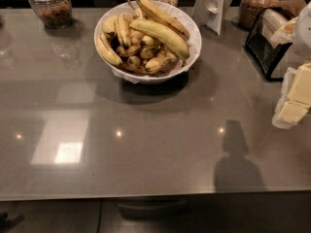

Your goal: Pick banana from white bowl

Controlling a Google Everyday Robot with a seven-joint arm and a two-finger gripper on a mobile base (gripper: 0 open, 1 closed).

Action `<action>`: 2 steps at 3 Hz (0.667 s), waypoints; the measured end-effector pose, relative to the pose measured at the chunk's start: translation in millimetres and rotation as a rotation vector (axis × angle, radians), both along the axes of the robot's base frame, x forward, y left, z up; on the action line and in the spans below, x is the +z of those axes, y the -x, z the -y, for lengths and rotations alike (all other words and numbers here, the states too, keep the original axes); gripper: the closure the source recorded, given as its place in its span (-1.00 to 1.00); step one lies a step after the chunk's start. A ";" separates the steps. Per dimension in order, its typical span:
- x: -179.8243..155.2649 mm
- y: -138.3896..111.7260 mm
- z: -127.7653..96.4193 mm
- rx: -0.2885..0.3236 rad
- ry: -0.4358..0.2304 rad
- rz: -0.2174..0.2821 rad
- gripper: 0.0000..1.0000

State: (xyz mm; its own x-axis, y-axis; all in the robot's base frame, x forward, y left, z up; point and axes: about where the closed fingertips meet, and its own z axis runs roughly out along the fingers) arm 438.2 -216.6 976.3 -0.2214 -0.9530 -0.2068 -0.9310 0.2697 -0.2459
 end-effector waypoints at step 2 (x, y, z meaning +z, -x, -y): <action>3.6 -14.2 -6.6 0.035 -0.079 0.050 -1.00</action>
Offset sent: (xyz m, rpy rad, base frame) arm 0.0375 0.0161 0.0066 0.2151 -0.1147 0.0972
